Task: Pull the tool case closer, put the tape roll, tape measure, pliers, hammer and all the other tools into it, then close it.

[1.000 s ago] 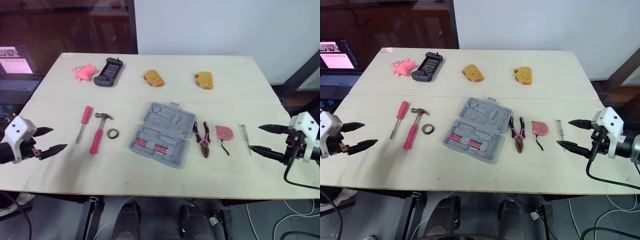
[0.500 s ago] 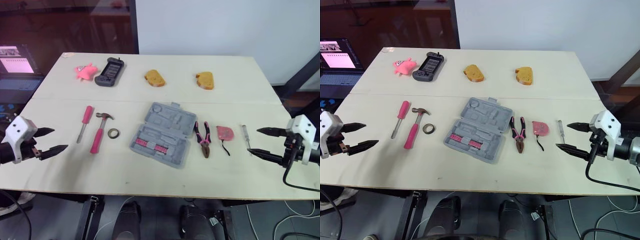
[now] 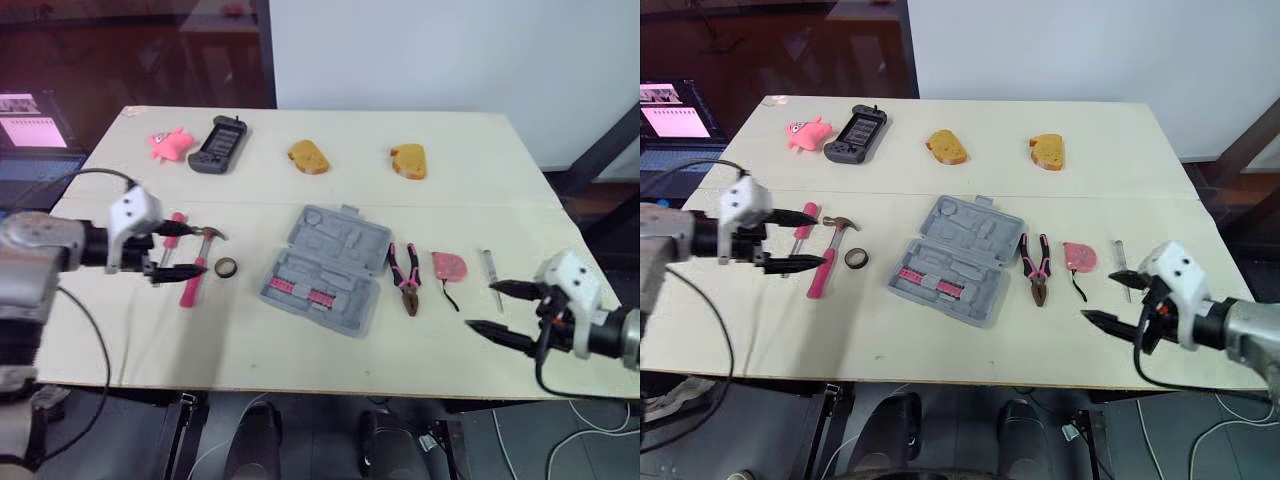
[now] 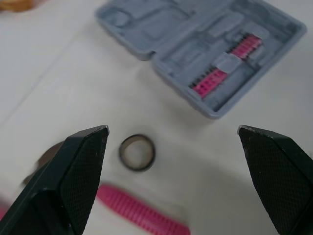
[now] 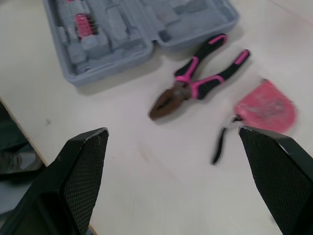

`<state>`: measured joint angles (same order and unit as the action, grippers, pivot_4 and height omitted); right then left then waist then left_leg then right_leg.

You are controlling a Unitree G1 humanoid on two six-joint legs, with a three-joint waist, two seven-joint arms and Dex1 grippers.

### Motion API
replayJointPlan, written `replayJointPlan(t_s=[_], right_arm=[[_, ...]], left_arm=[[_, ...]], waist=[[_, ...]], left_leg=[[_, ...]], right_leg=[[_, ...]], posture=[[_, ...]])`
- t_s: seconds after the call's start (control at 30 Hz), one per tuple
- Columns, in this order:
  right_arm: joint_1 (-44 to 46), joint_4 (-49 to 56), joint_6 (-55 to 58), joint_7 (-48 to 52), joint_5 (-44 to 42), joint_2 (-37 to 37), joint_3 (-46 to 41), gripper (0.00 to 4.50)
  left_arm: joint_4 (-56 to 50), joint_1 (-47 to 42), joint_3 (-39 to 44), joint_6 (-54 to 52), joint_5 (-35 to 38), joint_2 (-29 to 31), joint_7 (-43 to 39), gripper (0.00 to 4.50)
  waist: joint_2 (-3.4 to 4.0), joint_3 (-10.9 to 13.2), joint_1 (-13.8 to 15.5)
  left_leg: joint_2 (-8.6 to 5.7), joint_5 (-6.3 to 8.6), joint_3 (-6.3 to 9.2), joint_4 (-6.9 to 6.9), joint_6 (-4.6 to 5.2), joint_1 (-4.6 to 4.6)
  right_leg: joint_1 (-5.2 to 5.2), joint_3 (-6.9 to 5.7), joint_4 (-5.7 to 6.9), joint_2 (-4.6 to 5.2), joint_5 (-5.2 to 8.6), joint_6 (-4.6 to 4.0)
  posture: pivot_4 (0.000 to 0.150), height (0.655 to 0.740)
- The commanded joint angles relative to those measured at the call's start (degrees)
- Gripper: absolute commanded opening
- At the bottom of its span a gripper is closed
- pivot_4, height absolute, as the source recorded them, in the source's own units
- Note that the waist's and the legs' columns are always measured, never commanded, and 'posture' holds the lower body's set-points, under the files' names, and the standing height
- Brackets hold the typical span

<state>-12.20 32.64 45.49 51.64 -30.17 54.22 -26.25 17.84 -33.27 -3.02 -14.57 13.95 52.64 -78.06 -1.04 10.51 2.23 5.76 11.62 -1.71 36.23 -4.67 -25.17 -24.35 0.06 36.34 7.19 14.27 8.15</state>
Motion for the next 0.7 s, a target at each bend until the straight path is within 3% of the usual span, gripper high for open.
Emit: replayJointPlan(t_s=[0.03, 0.13, 0.33, 0.37, 0.7], right_arm=[[-0.12, 5.48, 3.36, -2.97, -1.72, -0.30, -0.20, 4.50], [2.77, 4.89, 3.03, -4.56, -0.56, -0.14, 4.59, 3.67], [12.72, -2.21, 0.45, -4.38, 2.95, 1.39, 14.73, 0.51], [13.90, -3.38, -0.26, -4.09, 3.75, 1.72, 16.08, 0.03], [33.04, -21.22, -7.91, 0.22, 14.57, -2.47, 34.87, 0.03]], left_arm=[[4.98, -5.11, -2.45, 5.50, -3.41, -1.37, -1.65, 4.22], [13.23, -11.04, -5.25, 12.53, -6.89, -5.88, -0.90, 3.18], [24.36, -15.46, -7.25, 22.08, -9.94, -10.40, -3.44, 0.01], [25.68, -15.95, -7.39, 22.76, -10.39, -10.84, -3.45, 0.00], [41.44, -21.68, -8.52, 31.14, -18.38, -17.32, 7.34, 0.00]], waist=[[-0.06, -0.01, -0.04], [-0.12, -0.05, 0.06], [-0.12, -0.05, -0.26], [-0.12, -0.05, -0.22], [-0.12, -0.05, -0.03]], left_leg=[[0.00, 0.00, 0.01, 0.01, 0.00, -0.01], [0.00, 0.00, 0.05, 0.03, 0.00, -0.05], [0.00, 0.01, 0.10, 0.11, 0.03, -0.10], [0.00, 0.01, 0.10, 0.10, 0.04, -0.10], [0.00, 0.00, 0.14, 0.23, 0.04, -0.21]], right_leg=[[0.00, 0.00, 0.00, 0.00, 0.00, 0.00], [0.00, -0.02, 0.00, -0.01, 0.00, 0.00], [0.03, -0.05, -0.05, -0.03, 0.00, 0.00], [0.02, -0.05, -0.05, -0.03, 0.00, 0.00], [0.00, -0.10, -0.04, -0.03, -0.05, 0.10]], posture=[[0.150, 0.7207], [0.150, 0.7207], [0.150, 0.7207], [0.150, 0.7207], [0.150, 0.7207]])
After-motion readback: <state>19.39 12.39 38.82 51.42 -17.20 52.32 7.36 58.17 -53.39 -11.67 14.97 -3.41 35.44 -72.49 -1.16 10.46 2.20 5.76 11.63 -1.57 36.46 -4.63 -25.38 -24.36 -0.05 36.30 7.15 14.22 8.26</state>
